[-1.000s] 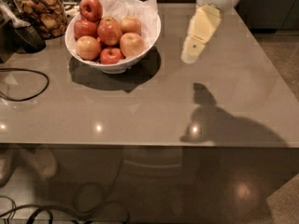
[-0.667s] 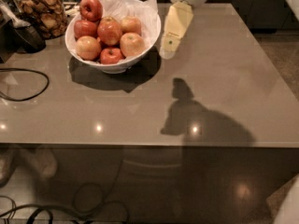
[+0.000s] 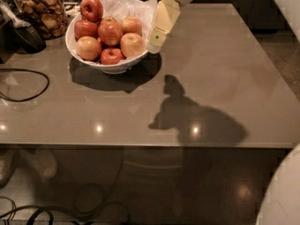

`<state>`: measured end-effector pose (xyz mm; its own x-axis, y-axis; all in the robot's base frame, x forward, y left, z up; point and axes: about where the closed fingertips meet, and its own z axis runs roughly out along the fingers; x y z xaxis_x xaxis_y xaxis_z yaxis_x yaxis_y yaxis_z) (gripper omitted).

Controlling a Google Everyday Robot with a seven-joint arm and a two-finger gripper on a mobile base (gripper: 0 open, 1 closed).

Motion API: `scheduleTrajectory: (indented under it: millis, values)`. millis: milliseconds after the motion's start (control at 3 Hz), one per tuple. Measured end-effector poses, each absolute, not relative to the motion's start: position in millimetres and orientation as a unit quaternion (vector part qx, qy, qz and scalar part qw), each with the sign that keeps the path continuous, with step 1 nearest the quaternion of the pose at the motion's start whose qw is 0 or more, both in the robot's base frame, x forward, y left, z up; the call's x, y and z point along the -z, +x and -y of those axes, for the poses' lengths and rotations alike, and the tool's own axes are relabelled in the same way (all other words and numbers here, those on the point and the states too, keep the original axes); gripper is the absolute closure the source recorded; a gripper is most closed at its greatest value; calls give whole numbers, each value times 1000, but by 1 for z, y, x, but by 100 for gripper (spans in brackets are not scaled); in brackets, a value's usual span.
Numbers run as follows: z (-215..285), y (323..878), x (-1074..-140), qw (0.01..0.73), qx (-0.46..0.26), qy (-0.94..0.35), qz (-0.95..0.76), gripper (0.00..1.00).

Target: Pick apple from white bowl

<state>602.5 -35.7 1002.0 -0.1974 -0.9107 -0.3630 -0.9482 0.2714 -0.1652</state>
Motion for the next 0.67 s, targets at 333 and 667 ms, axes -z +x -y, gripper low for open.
scheduleTrajectory:
  millis: [333, 667]
  values:
    - [11, 620, -1004, 201, -59, -603, -769, 0]
    - [-7, 637, -1008, 205, -66, -600, -770, 0]
